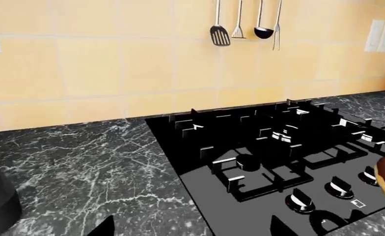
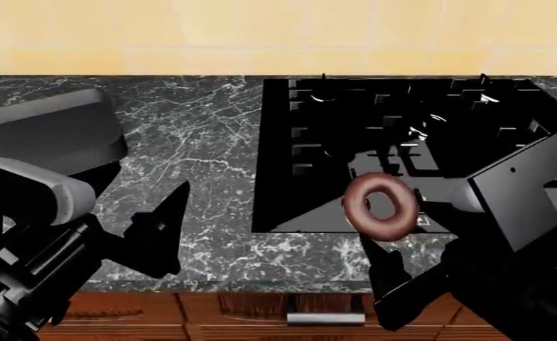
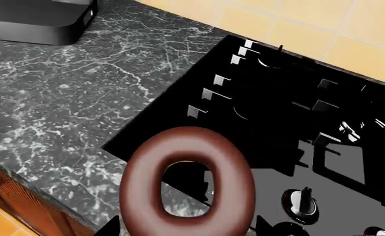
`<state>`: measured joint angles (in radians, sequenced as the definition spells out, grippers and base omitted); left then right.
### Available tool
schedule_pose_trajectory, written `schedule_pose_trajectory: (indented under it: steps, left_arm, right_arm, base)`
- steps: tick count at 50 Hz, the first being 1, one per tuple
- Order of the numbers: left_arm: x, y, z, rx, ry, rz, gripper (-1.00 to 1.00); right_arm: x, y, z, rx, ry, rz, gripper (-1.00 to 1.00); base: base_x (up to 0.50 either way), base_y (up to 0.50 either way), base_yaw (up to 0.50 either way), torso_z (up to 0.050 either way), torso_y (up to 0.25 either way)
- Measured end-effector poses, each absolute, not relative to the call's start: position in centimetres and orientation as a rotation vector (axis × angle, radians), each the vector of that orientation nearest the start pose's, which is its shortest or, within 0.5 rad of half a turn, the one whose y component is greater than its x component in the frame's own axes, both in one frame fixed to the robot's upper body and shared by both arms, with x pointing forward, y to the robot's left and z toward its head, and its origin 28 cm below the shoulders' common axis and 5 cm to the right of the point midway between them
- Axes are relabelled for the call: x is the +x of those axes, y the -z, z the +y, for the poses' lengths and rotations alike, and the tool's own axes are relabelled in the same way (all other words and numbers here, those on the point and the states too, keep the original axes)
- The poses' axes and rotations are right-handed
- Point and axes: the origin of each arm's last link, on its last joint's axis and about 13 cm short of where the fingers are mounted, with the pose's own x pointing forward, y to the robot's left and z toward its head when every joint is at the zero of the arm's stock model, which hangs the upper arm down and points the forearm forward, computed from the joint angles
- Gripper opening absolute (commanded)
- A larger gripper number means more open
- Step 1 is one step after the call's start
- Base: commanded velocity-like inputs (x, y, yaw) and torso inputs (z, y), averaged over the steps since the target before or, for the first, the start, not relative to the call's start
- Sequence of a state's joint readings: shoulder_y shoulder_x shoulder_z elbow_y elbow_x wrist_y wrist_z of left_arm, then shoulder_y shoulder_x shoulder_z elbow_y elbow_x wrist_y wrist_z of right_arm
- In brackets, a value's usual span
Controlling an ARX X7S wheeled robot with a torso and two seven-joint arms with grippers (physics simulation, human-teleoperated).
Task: Move the dessert items from the plate to the tray.
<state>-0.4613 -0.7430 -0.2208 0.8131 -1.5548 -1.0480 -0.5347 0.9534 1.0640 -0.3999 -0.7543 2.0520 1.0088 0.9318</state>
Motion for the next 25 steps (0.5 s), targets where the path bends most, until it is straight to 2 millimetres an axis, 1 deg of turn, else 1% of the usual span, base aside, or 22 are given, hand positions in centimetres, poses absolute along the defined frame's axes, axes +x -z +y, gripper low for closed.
schedule_pose_trajectory:
  steps: [25]
  left_arm:
    - [17.15,-23.27,26.14,-0.032,0.396,0.017,1.0]
  right_arm:
    - [15.53,-26.12,-14.43,-0.224,-0.422,0.342,-1.0]
  base:
    - [0.0,0.5,0.0,0.0,0.0]
